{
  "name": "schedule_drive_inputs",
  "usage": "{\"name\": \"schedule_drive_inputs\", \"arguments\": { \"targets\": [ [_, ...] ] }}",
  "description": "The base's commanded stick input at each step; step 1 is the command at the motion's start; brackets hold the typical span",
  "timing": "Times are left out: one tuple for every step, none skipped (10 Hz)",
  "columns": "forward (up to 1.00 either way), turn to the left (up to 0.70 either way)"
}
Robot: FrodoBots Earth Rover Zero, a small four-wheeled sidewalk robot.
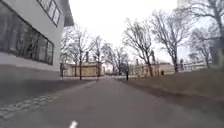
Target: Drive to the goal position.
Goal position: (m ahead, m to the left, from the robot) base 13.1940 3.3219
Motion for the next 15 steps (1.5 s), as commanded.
{"name": "schedule_drive_inputs", "arguments": {
  "targets": [
    [1.00, 0.01],
    [1.00, 0.01],
    [1.00, 0.01],
    [1.00, 0.01],
    [1.00, 0.01],
    [1.00, 0.01],
    [1.00, 0.01],
    [1.00, 0.01],
    [1.00, 0.01],
    [1.00, 0.01],
    [1.00, 0.01],
    [1.00, 0.01],
    [1.00, 0.01],
    [1.00, 0.01],
    [1.00, 0.01]
  ]
}}
